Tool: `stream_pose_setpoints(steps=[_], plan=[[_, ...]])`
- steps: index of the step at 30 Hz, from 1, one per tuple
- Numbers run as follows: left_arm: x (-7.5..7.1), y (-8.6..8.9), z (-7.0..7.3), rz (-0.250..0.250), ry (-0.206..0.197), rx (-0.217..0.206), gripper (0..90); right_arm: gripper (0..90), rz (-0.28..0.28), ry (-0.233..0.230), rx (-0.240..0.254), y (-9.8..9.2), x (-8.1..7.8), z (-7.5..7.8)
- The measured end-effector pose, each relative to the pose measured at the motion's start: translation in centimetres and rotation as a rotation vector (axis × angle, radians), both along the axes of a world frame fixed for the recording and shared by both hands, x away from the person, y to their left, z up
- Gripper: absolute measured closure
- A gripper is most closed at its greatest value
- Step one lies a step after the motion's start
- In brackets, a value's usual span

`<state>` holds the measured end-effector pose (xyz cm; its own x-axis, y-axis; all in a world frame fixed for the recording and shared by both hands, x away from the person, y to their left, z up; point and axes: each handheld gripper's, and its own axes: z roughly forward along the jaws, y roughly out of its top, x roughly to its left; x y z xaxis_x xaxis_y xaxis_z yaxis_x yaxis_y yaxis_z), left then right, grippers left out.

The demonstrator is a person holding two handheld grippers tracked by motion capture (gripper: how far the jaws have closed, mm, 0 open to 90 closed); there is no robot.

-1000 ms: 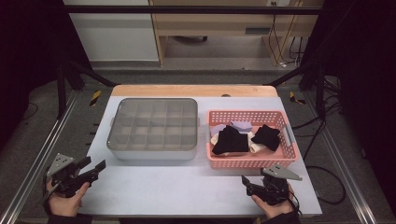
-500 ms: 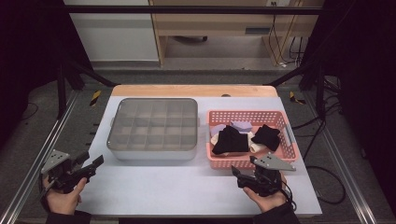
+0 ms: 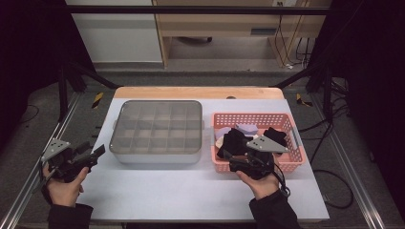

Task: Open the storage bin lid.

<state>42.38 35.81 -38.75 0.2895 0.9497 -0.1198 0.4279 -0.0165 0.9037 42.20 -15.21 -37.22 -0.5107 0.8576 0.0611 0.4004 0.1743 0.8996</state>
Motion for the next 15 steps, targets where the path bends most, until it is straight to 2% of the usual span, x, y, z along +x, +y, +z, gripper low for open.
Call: stream_pose_setpoints(steps=[8,11,15], plan=[[1.6,-1.1,0.9,-0.016,-0.013,-0.013,38.1,26.5,0.020,0.011,-0.012,1.7,1.8,1.1],[2.4,-1.6,1.4,-0.030,-0.018,-0.008,38.1,26.5,0.024,0.006,-0.012,2.2,2.3,1.5],[3.5,-2.1,1.6,-0.038,-0.008,0.003,38.1,27.5,0.045,0.013,0.000,3.9,3.6,2.1]])
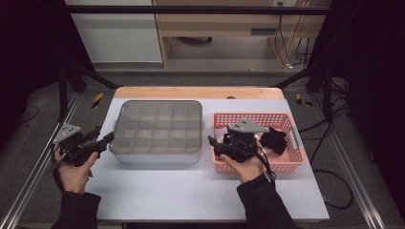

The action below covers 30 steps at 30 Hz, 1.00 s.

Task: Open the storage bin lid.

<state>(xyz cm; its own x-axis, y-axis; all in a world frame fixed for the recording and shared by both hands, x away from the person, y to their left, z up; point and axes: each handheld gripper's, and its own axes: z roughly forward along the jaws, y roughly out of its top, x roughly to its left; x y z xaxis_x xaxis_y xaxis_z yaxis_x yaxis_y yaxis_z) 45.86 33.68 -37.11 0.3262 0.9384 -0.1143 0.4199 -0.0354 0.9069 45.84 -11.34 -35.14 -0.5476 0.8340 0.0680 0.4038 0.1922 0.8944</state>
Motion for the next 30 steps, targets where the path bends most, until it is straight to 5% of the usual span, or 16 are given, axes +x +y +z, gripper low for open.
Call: stream_pose_setpoints(steps=[13,21,30], plan=[[2.6,-0.1,-0.5,0.005,0.014,-0.014,39.5,28.0,0.019,0.032,-0.003,4.4,3.3,-0.7],[4.7,0.5,-0.9,0.023,0.045,-0.032,40.3,28.1,-0.014,0.059,-0.014,5.2,5.4,-1.5],[6.7,0.8,-1.5,0.042,0.068,-0.019,40.1,30.9,-0.034,0.118,0.049,5.3,7.7,-2.8]])
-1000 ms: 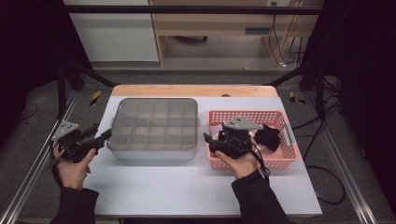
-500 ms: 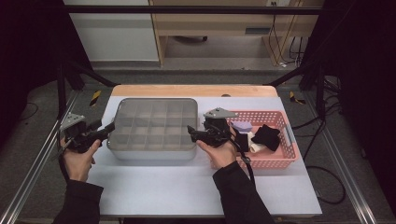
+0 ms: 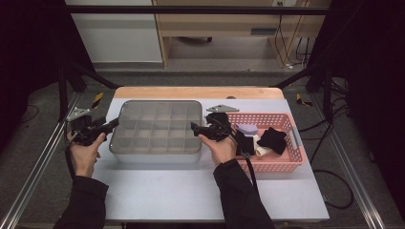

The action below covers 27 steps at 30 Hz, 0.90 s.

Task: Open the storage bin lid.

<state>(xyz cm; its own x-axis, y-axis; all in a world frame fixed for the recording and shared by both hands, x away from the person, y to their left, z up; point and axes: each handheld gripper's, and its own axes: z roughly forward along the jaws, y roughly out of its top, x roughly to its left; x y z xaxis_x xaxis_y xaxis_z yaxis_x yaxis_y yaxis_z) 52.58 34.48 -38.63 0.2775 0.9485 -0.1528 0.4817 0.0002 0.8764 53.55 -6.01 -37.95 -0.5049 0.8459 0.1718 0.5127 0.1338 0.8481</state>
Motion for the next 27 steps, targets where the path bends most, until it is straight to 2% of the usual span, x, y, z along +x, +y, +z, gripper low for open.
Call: stream_pose_setpoints(steps=[3,5,7,12,19,21,24,27], plan=[[0.4,0.1,-0.4,0.006,0.012,0.025,39.4,31.6,0.005,0.025,-0.007,0.7,0.5,-0.7],[0.6,0.2,-0.5,0.008,0.016,0.023,39.2,31.6,0.006,0.029,-0.009,0.8,0.6,-0.8],[1.1,0.6,-0.9,0.012,0.031,-0.004,39.2,31.6,0.001,0.046,-0.027,1.3,0.9,-1.2],[1.6,0.9,-1.4,0.018,0.060,0.017,38.9,30.6,-0.008,0.067,-0.051,1.9,1.4,-1.4],[2.4,0.4,-2.2,-0.007,0.107,0.035,36.9,29.2,-0.037,0.102,-0.049,2.8,2.2,-1.3],[2.5,0.3,-2.4,-0.009,0.114,0.034,36.5,29.2,-0.039,0.110,-0.040,2.8,2.4,-1.4],[2.9,0.2,-2.8,-0.021,0.142,0.025,35.0,28.0,-0.053,0.123,-0.054,2.8,2.5,-1.7],[3.2,0.2,-3.1,-0.030,0.152,0.017,32.6,27.2,-0.063,0.142,-0.058,2.7,2.8,-2.0]])
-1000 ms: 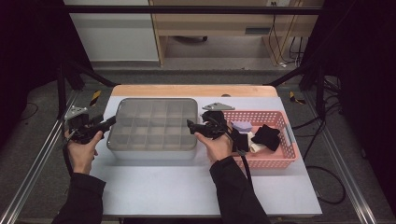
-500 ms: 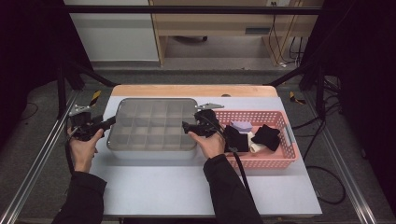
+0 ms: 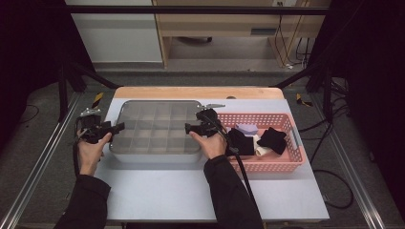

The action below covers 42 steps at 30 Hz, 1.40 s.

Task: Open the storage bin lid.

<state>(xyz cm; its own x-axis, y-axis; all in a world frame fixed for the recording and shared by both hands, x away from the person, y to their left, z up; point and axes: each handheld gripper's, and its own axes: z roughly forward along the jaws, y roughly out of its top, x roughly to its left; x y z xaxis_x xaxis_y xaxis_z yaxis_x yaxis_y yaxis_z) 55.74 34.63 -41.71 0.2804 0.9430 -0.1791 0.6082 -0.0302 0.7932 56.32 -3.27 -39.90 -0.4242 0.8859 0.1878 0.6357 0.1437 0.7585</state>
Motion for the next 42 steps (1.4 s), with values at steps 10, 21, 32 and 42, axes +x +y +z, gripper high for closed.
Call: stream_pose_setpoints(steps=[10,21,32,42], plan=[[0.1,-0.4,-0.1,-0.044,0.031,-0.023,29.1,23.8,-0.039,0.034,-0.024,-0.1,0.5,-0.7],[0.5,-0.9,-0.2,-0.060,0.063,-0.029,20.6,24.7,-0.036,0.106,0.008,-0.2,1.1,-1.1],[0.5,-1.1,-0.2,-0.053,0.082,-0.040,18.4,24.1,-0.047,0.102,-0.011,0.1,1.2,-1.1],[0.6,-0.8,-0.3,-0.056,0.084,-0.056,21.3,20.8,-0.080,0.149,0.060,0.5,1.9,-1.6]])
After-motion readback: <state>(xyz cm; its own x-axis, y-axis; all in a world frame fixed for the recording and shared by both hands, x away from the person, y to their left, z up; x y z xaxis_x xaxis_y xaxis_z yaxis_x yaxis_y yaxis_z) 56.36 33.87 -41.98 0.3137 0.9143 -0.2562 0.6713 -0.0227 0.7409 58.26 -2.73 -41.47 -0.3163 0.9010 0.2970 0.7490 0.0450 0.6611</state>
